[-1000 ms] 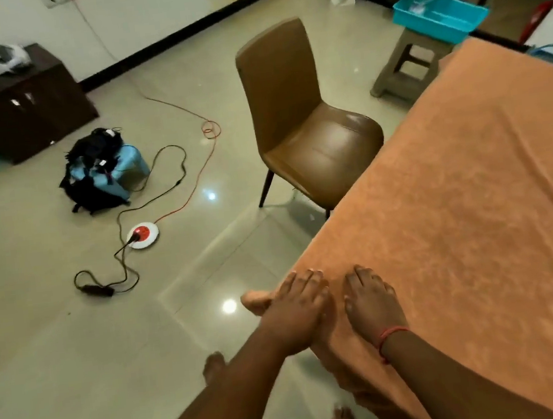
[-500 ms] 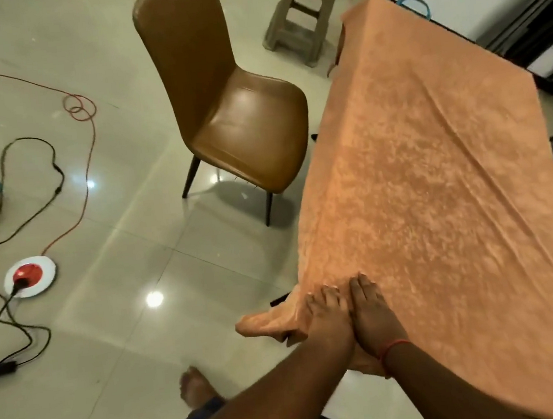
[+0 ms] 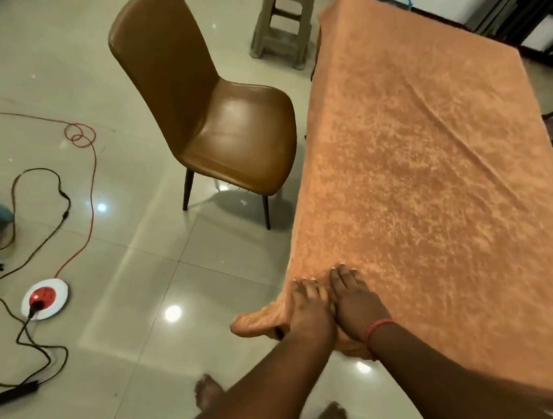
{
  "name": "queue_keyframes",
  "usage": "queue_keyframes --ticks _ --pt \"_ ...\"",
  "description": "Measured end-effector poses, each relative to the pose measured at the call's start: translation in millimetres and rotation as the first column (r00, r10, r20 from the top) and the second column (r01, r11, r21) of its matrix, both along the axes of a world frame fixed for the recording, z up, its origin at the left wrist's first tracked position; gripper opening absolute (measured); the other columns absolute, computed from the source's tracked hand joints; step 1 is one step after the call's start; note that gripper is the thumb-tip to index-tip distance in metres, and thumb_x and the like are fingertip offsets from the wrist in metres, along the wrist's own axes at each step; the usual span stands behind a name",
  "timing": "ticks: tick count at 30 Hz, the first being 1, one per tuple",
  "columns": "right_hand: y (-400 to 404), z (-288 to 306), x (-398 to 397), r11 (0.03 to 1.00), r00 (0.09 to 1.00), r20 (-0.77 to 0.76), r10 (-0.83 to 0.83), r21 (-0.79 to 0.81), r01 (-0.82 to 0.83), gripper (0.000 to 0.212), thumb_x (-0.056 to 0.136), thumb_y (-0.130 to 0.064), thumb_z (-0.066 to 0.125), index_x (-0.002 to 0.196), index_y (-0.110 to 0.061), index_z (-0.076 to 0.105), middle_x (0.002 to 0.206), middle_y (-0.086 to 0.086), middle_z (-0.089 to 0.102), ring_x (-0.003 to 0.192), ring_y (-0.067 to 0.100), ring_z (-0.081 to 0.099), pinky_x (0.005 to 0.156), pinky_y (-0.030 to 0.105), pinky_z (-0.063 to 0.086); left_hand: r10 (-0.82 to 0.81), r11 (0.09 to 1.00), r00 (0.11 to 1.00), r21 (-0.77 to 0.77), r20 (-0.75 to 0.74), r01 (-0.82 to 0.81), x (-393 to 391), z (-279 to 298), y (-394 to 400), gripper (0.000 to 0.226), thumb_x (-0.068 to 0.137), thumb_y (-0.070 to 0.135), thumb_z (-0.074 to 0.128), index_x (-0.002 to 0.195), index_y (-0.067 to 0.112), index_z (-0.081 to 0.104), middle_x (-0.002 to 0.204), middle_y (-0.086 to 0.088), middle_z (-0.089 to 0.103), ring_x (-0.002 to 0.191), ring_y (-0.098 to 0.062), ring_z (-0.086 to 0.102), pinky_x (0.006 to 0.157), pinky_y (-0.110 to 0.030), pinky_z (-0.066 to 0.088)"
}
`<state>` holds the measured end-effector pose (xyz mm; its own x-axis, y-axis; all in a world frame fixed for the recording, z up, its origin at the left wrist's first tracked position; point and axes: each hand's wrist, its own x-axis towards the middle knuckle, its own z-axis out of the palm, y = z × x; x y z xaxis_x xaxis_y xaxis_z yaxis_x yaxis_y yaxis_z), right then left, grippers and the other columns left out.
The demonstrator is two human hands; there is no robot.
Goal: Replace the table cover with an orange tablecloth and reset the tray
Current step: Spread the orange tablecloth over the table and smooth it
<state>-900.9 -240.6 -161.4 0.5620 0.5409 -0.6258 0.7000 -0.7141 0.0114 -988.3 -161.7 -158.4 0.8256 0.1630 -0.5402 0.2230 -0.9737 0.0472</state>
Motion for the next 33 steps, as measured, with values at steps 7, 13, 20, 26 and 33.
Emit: queue_keyframes --ticks 7,13,20,26,33 --pt "-58.2 23.0 27.8 0.987 0.999 -0.034 0.026 0.156 -0.021 0.065 0.096 -0.038 0.017 0.159 -0.022 0.012 0.166 0.004 0.011 0.15 0.024 0.016 0.12 0.04 0.023 0.098 0.989 0.993 0.105 0.068 -0.105 17.0 37.7 -20.7 0.06 0.094 0.045 0.046 0.144 0.014 0.039 0.144 -0.021 0.04 0.132 -0.046 0.035 0.111 -0.063 0.017" --pt "-219.0 39.9 103.6 0.965 0.974 0.05 -0.221 0.157 0.211 0.067 0.098 -0.036 0.041 0.158 -0.025 0.013 0.166 0.002 0.007 0.151 0.029 0.014 0.121 0.043 0.02 0.201 0.978 0.975 0.042 0.093 -0.206 47.2 31.7 -84.2 0.061 0.096 0.048 0.04 0.149 0.023 0.024 0.159 -0.014 0.016 0.141 -0.039 0.021 0.108 -0.056 0.027" --pt "-320.5 33.3 148.3 0.927 0.931 -0.051 -0.361 0.085 0.364 0.067 0.101 -0.035 0.038 0.159 -0.027 0.007 0.167 0.005 -0.002 0.151 0.037 0.004 0.122 0.049 0.016 0.274 0.96 0.958 -0.034 -0.088 -0.278 73.3 19.0 -159.9 0.08 0.089 0.055 0.048 0.153 0.035 0.004 0.164 -0.011 -0.007 0.147 -0.045 0.0 0.114 -0.062 0.017" --pt "-327.4 29.8 138.8 0.951 0.953 -0.025 -0.303 0.049 0.304 0.077 0.099 -0.026 0.045 0.159 -0.031 -0.003 0.166 0.004 -0.015 0.152 0.036 -0.004 0.122 0.052 0.012 0.26 0.965 0.958 0.007 -0.123 -0.261 65.4 16.9 -157.6 0.087 0.086 0.068 0.044 0.155 0.035 0.003 0.164 -0.011 -0.008 0.149 -0.043 -0.001 0.117 -0.06 0.016" --pt "-334.5 36.8 124.0 0.962 0.963 -0.004 -0.268 -0.049 0.267 0.131 0.072 -0.019 0.086 0.157 -0.032 -0.012 0.165 0.003 -0.02 0.153 0.033 -0.008 0.121 0.051 0.016 0.24 0.971 0.968 0.022 -0.075 -0.239 52.9 23.0 -166.2 0.071 0.096 0.059 0.036 0.155 0.031 0.01 0.164 -0.014 -0.002 0.148 -0.044 0.006 0.117 -0.059 0.019"
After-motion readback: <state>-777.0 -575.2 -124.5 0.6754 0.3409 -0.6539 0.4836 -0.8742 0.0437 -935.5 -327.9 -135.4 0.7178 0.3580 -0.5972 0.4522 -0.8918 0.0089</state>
